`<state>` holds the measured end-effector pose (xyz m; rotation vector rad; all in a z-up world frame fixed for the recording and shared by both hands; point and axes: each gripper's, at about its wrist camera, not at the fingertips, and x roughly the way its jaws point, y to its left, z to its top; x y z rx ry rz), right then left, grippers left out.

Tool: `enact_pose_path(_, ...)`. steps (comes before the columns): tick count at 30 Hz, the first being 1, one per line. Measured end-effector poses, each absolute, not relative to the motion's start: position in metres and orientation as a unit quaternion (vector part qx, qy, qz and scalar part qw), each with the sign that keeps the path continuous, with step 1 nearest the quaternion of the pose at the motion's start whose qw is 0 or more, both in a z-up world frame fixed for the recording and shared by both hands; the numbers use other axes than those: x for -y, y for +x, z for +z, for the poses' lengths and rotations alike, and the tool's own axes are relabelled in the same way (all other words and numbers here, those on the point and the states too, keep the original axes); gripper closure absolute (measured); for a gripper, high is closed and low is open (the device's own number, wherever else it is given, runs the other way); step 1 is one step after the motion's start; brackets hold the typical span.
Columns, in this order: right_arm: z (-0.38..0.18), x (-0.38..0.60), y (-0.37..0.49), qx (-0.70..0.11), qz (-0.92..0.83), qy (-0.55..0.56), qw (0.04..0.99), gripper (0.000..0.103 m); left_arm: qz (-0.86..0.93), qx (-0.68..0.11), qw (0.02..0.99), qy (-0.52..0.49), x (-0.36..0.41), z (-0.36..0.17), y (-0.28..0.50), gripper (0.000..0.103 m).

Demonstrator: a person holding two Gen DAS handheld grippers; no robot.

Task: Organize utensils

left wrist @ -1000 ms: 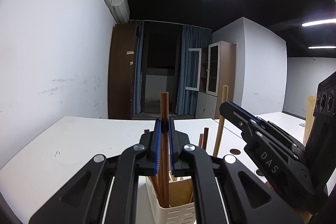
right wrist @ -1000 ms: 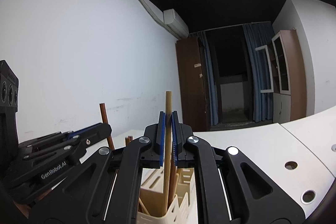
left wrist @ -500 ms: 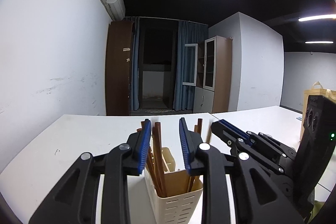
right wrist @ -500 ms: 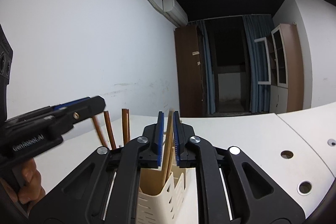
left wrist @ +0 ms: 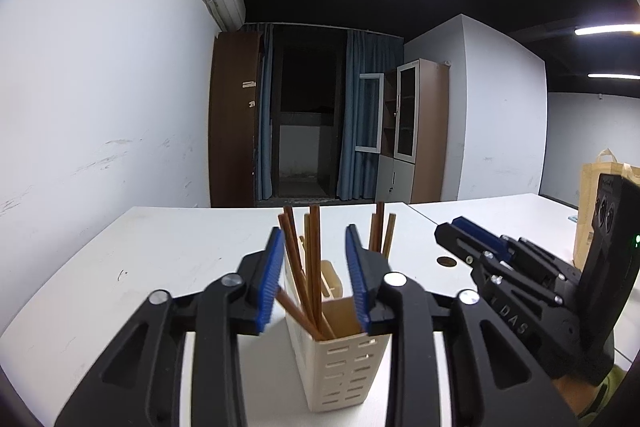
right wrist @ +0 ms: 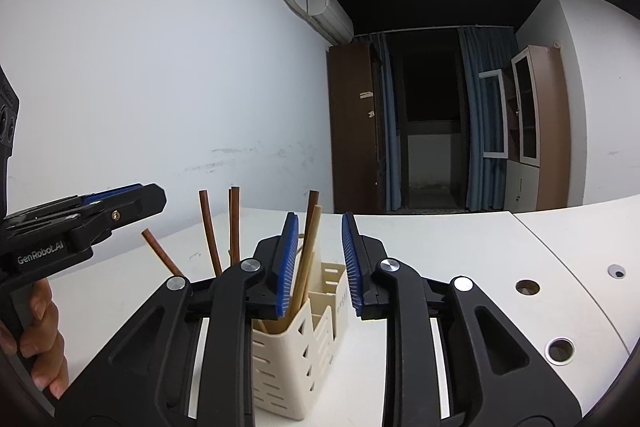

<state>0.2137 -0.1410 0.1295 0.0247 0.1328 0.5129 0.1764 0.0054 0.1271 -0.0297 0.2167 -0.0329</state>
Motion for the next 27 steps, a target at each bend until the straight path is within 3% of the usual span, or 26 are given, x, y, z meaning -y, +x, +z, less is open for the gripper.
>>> enact_pose_path(8, 0.118, 0.145, 0.194, -0.099, 0.260, -0.019, 0.960, 0.069, -0.030, -0.140, 0.989, -0.033, -0.008, 0.114, 0.156, 0.070)
enact_pose_path(11, 0.108, 0.150, 0.183, -0.114, 0.263, -0.019, 0.958, 0.064, -0.024, -0.142, 0.989, -0.041, -0.011, 0.102, 0.145, 0.058)
enact_pose_path(15, 0.096, 0.156, 0.169, -0.124, 0.264, -0.023, 0.956, 0.060, -0.021, -0.147, 0.988, -0.034, -0.009, 0.091, 0.136, 0.055)
enact_pose_path(22, 0.082, 0.168, 0.146, -0.135, 0.268, -0.012, 0.954, 0.045, -0.015, -0.149, 0.988, -0.026, -0.009, 0.070, 0.124, 0.035)
enact_pose_path(27, 0.068, 0.171, 0.129, -0.145, 0.265, -0.025, 0.953, 0.037, -0.005, -0.163, 0.986, -0.012, -0.006, 0.056, 0.121, 0.030)
